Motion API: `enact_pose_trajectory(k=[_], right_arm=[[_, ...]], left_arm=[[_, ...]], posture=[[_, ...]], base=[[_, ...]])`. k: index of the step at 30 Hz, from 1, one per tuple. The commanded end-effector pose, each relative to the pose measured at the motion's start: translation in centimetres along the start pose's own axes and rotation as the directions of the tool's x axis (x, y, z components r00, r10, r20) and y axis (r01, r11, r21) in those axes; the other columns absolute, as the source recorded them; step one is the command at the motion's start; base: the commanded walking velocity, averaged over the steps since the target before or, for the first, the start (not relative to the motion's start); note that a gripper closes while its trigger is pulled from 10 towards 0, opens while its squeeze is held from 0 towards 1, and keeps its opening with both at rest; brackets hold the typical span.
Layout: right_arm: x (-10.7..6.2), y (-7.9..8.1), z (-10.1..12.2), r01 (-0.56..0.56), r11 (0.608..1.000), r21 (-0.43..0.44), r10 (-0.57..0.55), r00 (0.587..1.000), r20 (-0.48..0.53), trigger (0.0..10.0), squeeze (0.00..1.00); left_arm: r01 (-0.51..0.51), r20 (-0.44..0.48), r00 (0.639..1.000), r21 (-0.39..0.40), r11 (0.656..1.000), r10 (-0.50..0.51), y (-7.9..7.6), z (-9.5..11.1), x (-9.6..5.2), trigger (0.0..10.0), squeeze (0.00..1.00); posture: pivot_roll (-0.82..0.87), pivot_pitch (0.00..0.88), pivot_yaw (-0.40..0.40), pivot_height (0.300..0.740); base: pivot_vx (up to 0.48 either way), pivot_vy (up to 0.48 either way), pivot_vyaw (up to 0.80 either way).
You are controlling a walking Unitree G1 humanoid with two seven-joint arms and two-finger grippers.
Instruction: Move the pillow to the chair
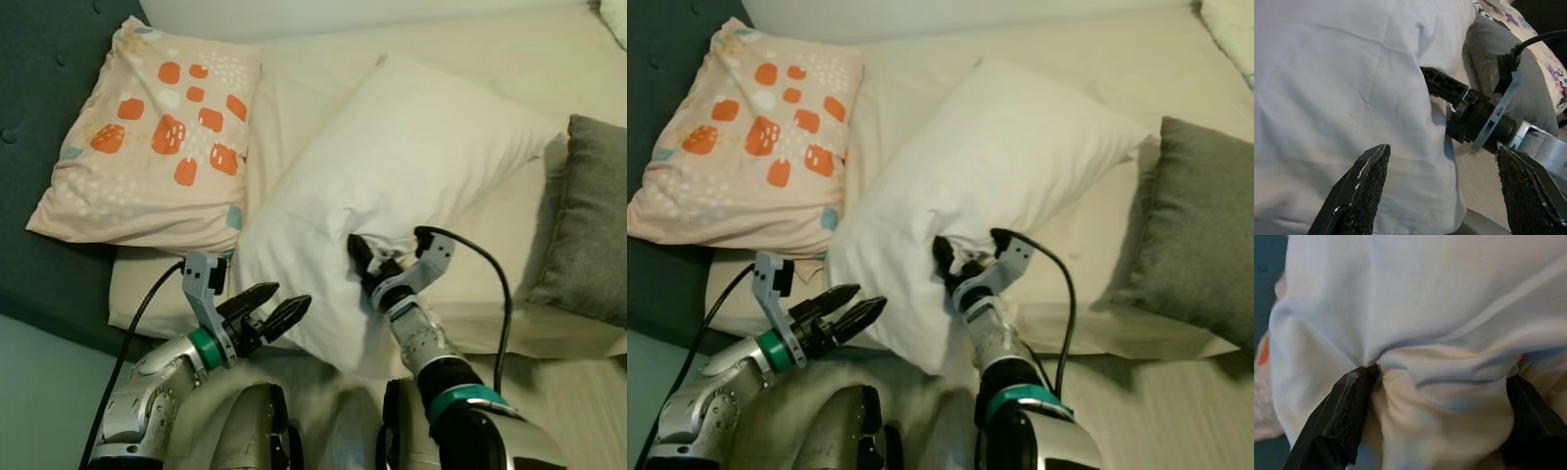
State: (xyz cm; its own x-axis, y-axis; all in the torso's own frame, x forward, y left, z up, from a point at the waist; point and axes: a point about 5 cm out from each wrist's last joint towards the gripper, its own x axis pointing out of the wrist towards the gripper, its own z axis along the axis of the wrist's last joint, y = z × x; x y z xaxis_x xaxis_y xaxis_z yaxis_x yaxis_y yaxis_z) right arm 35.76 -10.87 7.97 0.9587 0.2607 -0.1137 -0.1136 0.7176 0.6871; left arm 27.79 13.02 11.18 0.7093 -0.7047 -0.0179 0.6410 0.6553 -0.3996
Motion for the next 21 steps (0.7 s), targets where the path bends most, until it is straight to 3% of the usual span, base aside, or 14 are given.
enact_pose_trajectory(k=[1,10,21], right_arm=[[-0.5,0.5,-3.0,-0.018,1.0,-0.016,0.016,0.994,-0.111,0.0,0.0],[-0.5,-0.1,-2.2,0.01,1.0,-0.007,-0.011,0.997,-0.076,0.0,0.0],[-0.6,0.1,-2.8,-0.017,0.999,-0.034,0.013,0.994,-0.108,0.0,0.0]], left_arm=[[-0.035,-0.015,0.999,0.005,0.999,0.035,0.5,-0.4,-0.6,10.0,0.0],[-0.057,-0.006,0.998,0.011,0.998,0.057,0.7,-0.3,-0.5,10.0,0.0],[-0.173,0.008,0.985,0.048,0.984,0.173,2.0,-0.2,-0.4,10.0,0.0]], posture=[[0.09,0.144,0.175,0.621],[0.08,0.133,0.173,0.621],[0.08,0.13,0.174,0.621]], base=[[0.0,0.0,0.0],[0.0,0.0,0.0],[0.0,0.0,0.0]])
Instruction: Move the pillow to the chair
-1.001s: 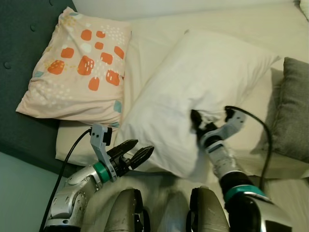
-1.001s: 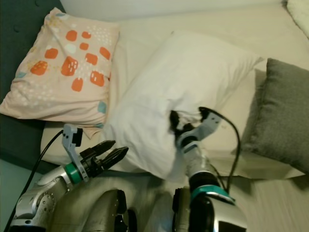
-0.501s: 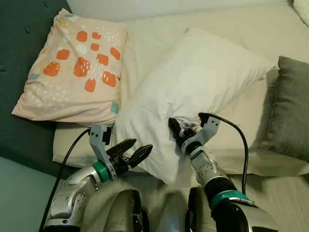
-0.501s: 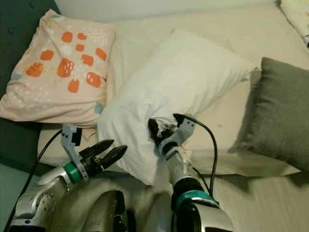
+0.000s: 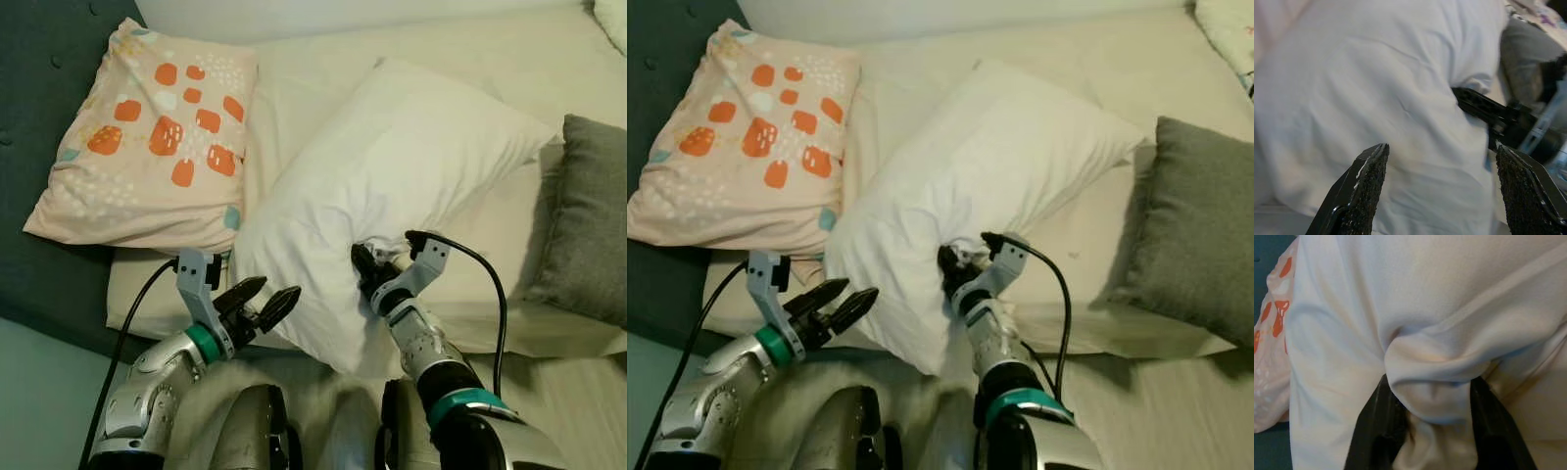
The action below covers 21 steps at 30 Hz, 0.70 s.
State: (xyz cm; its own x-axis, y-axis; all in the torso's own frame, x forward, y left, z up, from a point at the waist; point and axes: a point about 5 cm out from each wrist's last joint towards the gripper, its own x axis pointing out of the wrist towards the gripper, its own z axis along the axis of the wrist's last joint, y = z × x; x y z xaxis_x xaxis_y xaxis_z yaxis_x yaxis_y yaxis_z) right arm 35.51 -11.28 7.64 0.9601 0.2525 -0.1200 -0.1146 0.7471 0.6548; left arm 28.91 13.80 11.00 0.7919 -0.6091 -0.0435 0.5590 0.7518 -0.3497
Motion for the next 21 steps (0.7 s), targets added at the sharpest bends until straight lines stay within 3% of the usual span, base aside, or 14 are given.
enact_pose_trajectory(k=[1,8,10,21], right_arm=[[-0.4,0.8,-2.9,-0.038,0.999,0.003,0.038,0.992,-0.118,0.0,0.0],[-0.4,1.3,-3.5,-0.098,0.995,-0.015,0.094,0.982,-0.162,0.0,0.0],[-0.6,1.6,-4.0,-0.151,0.986,-0.069,0.134,0.968,-0.214,0.0,0.0],[-1.3,0.9,-3.7,-0.267,0.95,-0.161,0.212,0.932,-0.295,0.0,0.0]], left_arm=[[-0.055,-0.02,0.998,0.007,0.998,0.055,0.9,-0.6,-0.5,10.0,0.0],[-0.083,0.005,0.997,0.006,0.997,0.083,1.3,-0.2,-0.4,10.0,0.0],[-0.111,0.032,0.993,0.013,0.994,0.111,1.7,0.2,-0.4,10.0,0.0],[-0.214,0.088,0.974,0.026,0.977,0.211,3.0,1.2,-0.4,10.0,0.0]], posture=[[0.08,0.13,0.175,0.621],[0.08,0.127,0.175,0.621],[0.08,0.125,0.174,0.621],[0.07,0.119,0.17,0.621]], base=[[0.0,0.0,0.0],[0.0,0.0,0.0],[0.0,0.0,0.0],[0.0,0.0,0.0]])
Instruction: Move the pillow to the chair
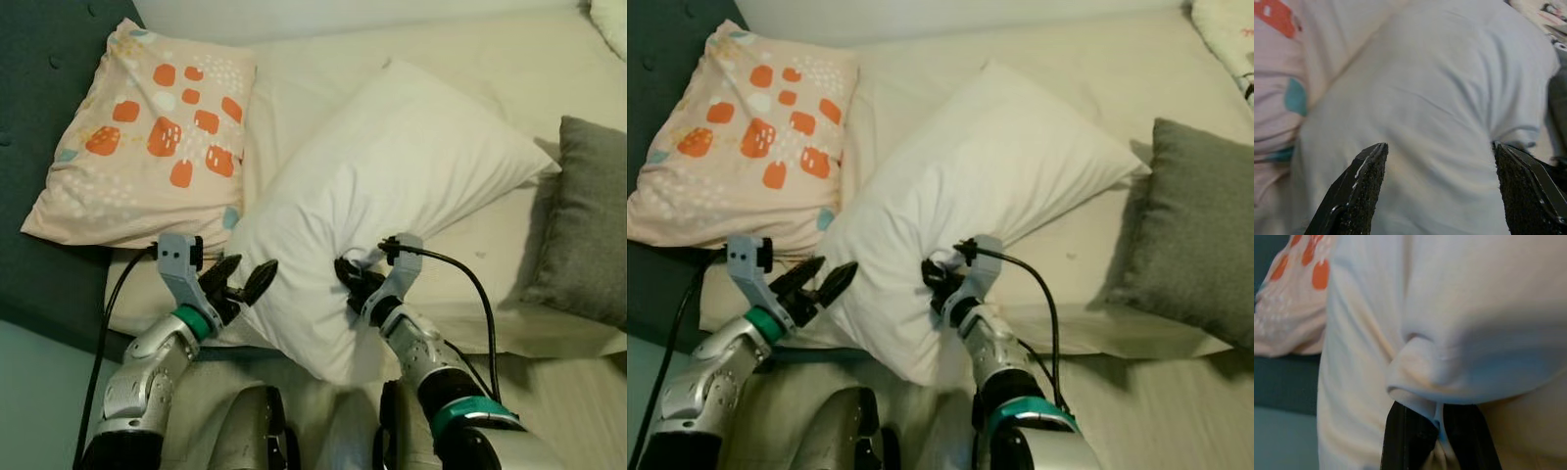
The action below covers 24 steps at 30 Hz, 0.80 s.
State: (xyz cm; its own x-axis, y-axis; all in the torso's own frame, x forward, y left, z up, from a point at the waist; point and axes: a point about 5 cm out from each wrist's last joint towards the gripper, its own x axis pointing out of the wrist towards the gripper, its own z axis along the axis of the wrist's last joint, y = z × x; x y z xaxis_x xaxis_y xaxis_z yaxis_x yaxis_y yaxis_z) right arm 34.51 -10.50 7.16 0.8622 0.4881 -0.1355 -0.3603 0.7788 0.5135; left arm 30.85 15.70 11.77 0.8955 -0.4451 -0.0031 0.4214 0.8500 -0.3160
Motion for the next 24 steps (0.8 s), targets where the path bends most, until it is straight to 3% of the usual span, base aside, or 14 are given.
enact_pose_trajectory(k=[1,6,10,11,12,14,17,19,22,24], right_arm=[[-0.2,0.9,-2.5,-0.07,0.998,0.008,0.07,0.991,-0.115,0.0,0.0],[-1.0,0.3,-2.2,-0.14,0.988,-0.059,0.129,0.98,-0.15,0.0,0.0],[-1.9,-0.7,0.1,-0.197,0.972,-0.125,0.181,0.975,-0.13,0.0,0.0],[-2.5,-1.7,1.5,-0.173,0.97,-0.168,0.155,0.981,-0.114,0.0,0.0],[-2.5,-1.7,1.5,-0.173,0.97,-0.168,0.155,0.981,-0.114,0.0,0.0],[-3.6,-4.3,4.4,-0.047,0.966,-0.254,0.033,0.998,-0.059,0.0,0.0],[-4.1,-5.3,5.7,0.011,0.961,-0.277,-0.02,0.999,-0.029,0.0,0.0],[-5.2,-7.0,8.8,0.13,0.944,-0.303,-0.114,0.991,0.069,0.0,0.0],[-5.6,-7.4,10.0,0.165,0.938,-0.306,-0.138,0.984,0.11,0.0,0.0],[-6.4,-7.6,12.2,0.169,0.93,-0.327,-0.123,0.98,0.156,0.0,0.0]], left_arm=[[-0.048,-0.014,0.999,0.006,0.999,0.048,0.9,-0.4,-0.6,10.0,0.0],[-0.062,-0.005,0.998,0.018,0.998,0.062,1.1,-0.3,-0.4,10.0,0.0],[-0.086,0.016,0.996,0.025,0.996,0.086,1.5,0.2,-0.2,10.0,0.0],[-0.095,0.028,0.995,0.032,0.995,0.095,1.6,0.5,-0.2,10.0,0.0],[-0.095,0.028,0.995,0.032,0.995,0.095,1.6,0.5,-0.2,10.0,0.0],[-0.1,0.048,0.994,0.041,0.994,0.098,1.9,1.1,0.0,10.0,0.0],[-0.096,0.056,0.994,0.042,0.994,0.094,2.0,1.4,0.1,10.0,0.0],[-0.065,0.058,0.996,0.05,0.997,0.062,1.9,1.8,0.3,10.0,0.0],[-0.048,0.056,0.997,0.056,0.997,0.045,1.9,1.9,0.4,10.0,0.0],[-0.018,0.056,0.998,0.063,0.998,0.015,1.9,2.3,0.5,10.0,0.0]], posture=[[0.07,0.119,0.171,0.621],[0.07,0.119,0.173,0.621],[0.08,0.116,0.173,0.621],[0.08,0.116,0.173,0.621],[0.08,0.116,0.173,0.621],[0.08,0.116,0.173,0.621],[0.07,0.119,0.175,0.621],[0.07,0.119,0.175,0.621],[0.07,0.119,0.175,0.621],[0.07,0.119,0.175,0.621]], base=[[0.0,0.0,0.0],[0.0,0.0,0.0],[0.0,0.0,0.0],[0.0,0.0,0.0],[0.0,0.0,0.0],[0.0,0.0,0.0],[0.0,0.0,0.0],[0.0,0.0,0.0],[0.0,0.0,0.0],[0.0,0.0,0.0]])
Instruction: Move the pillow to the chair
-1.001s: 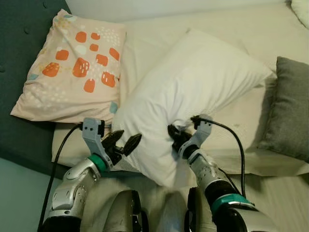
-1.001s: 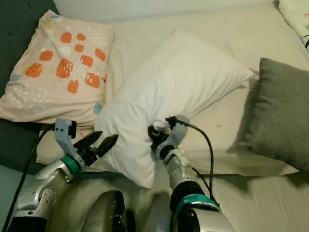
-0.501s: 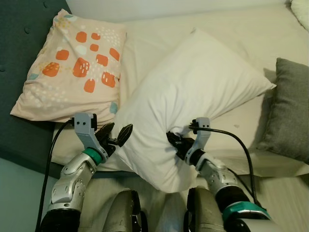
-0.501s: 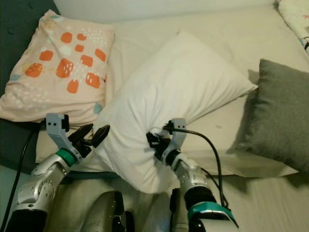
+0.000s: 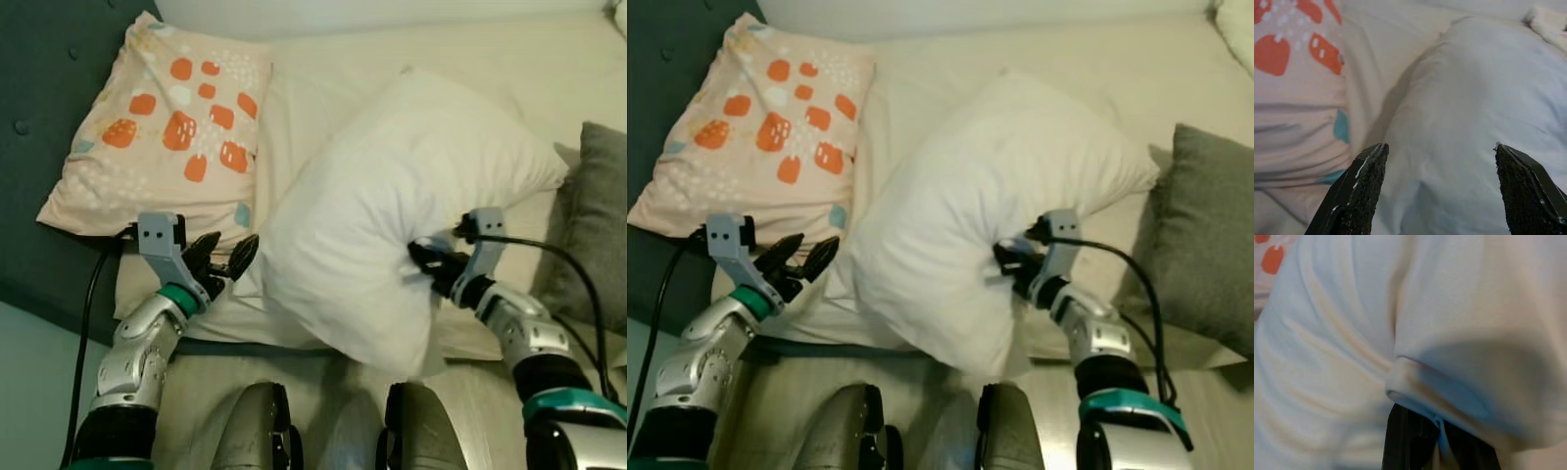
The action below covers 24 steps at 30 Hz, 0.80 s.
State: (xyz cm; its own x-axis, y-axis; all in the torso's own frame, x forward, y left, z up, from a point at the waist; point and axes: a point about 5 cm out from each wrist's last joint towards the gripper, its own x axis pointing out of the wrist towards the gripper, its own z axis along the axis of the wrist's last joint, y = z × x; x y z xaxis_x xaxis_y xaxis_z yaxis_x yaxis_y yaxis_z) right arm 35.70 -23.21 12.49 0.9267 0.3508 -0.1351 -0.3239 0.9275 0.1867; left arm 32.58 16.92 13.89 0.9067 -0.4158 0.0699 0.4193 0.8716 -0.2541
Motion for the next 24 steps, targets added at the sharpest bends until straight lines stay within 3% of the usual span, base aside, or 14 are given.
enact_pose_trajectory(k=[1,2,10,12,13,14,16,18,19,20,21,23,24], right_arm=[[-0.3,-0.8,2.1,0.021,1.0,-0.006,-0.02,0.997,0.076,0.0,0.0],[-0.8,-1.2,3.4,-0.004,1.0,-0.03,0.007,0.995,0.101,0.0,0.0],[-2.3,-2.1,7.7,-0.091,0.995,-0.043,0.099,0.971,0.218,0.0,0.0],[-3.2,-2.1,8.3,-0.193,0.977,-0.09,0.207,0.963,0.171,0.0,0.0],[-3.2,-2.1,8.3,-0.193,0.977,-0.09,0.207,0.963,0.171,0.0,0.0],[-3.9,-2.4,7.8,-0.243,0.96,-0.136,0.256,0.963,0.085,0.0,0.0],[-4.1,-2.6,7.6,-0.243,0.959,-0.145,0.254,0.965,0.063,0.0,0.0],[-4.8,-4.1,7.0,-0.177,0.974,-0.142,0.183,0.983,0.027,0.0,0.0],[-4.8,-4.1,7.0,-0.177,0.974,-0.142,0.183,0.983,0.027,0.0,0.0],[-5.5,-5.5,6.3,-0.091,0.982,-0.165,0.087,0.996,-0.03,0.0,0.0],[-5.5,-5.5,6.3,-0.091,0.982,-0.165,0.087,0.996,-0.03,0.0,0.0],[-5.9,-6.3,5.8,-0.033,0.978,-0.207,0.017,0.997,-0.078,0.0,0.0],[-6.1,-6.9,4.9,0.036,0.965,-0.261,-0.072,0.989,-0.131,0.0,0.0]], left_arm=[[-0.007,-0.024,1.0,-0.001,1.0,0.007,0.8,-0.3,-0.6,10.0,0.0],[0.01,-0.021,1.0,0.001,1.0,-0.01,0.9,0.0,-0.5,10.0,0.0],[0.037,-0.019,0.999,0.004,0.999,-0.036,1.2,0.5,-0.5,10.0,0.0],[0.047,-0.021,0.999,0.003,0.999,-0.047,1.3,0.7,-0.5,10.0,0.0],[0.047,-0.021,0.999,0.003,0.999,-0.047,1.3,0.7,-0.5,10.0,0.0],[0.059,-0.025,0.998,0.002,0.998,-0.059,1.3,0.7,-0.5,10.0,0.0],[0.064,-0.027,0.998,0.001,0.998,-0.064,1.3,0.7,-0.5,10.0,0.0],[0.077,-0.031,0.997,-0.003,0.997,-0.077,1.2,0.6,-0.5,10.0,0.0],[0.077,-0.031,0.997,-0.003,0.997,-0.077,1.2,0.6,-0.5,10.0,0.0],[0.087,-0.035,0.996,-0.009,0.996,-0.087,1.1,0.6,-0.6,10.0,0.0],[0.087,-0.035,0.996,-0.009,0.996,-0.087,1.1,0.6,-0.6,10.0,0.0],[0.091,-0.038,0.995,-0.013,0.996,-0.091,1.1,0.6,-0.6,10.0,0.0],[0.094,-0.045,0.994,-0.026,0.995,-0.096,1.1,0.5,-0.5,10.0,0.0]], posture=[[0.07,0.119,0.175,0.621],[0.08,0.115,0.175,0.621],[0.08,0.113,0.179,0.621],[0.08,0.112,0.179,0.621],[0.08,0.112,0.179,0.621],[0.08,0.11,0.178,0.621],[0.08,0.11,0.178,0.621],[0.09,0.11,0.181,0.621],[0.09,0.11,0.181,0.621],[0.09,0.111,0.185,0.621],[0.09,0.111,0.185,0.621],[0.09,0.111,0.185,0.621],[0.08,0.112,0.189,0.621]], base=[[0.0,0.0,0.0],[0.0,0.0,0.0],[0.0,0.0,0.0],[0.0,0.0,0.0],[0.0,0.0,0.0],[0.0,0.0,0.0],[0.0,0.0,0.0],[0.0,0.0,0.0],[0.0,0.0,0.0],[0.0,0.0,0.0],[0.0,0.0,0.0],[0.0,0.0,0.0],[0.0,0.0,0.0]])
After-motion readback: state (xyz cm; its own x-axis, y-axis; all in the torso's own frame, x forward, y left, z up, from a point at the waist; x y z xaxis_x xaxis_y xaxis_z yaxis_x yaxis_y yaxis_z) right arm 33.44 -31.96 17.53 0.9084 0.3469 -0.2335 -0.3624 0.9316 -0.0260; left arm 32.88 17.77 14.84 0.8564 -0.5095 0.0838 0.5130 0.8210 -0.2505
